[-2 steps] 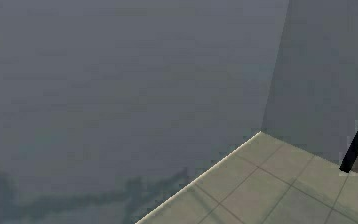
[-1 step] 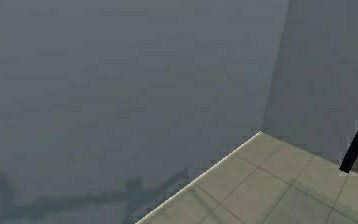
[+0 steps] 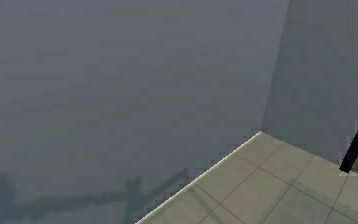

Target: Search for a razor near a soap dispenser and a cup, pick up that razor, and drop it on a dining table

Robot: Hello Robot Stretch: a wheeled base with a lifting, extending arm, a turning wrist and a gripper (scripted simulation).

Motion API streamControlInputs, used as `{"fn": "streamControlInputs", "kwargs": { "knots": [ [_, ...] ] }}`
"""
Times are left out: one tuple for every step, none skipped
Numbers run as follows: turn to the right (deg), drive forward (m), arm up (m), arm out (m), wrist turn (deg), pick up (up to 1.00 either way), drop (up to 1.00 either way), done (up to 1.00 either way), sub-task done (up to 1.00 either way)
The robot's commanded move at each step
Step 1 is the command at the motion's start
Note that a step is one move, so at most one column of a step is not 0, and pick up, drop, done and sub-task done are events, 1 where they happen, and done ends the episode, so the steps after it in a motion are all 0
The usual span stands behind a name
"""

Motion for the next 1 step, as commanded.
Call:
{"fn": "streamControlInputs", "kwargs": {
  "knots": [
    [0.0, 0.00, -0.10, 0.00, 0.0, 0.00, 0.00, 0.00, 0.00]
  ]
}}
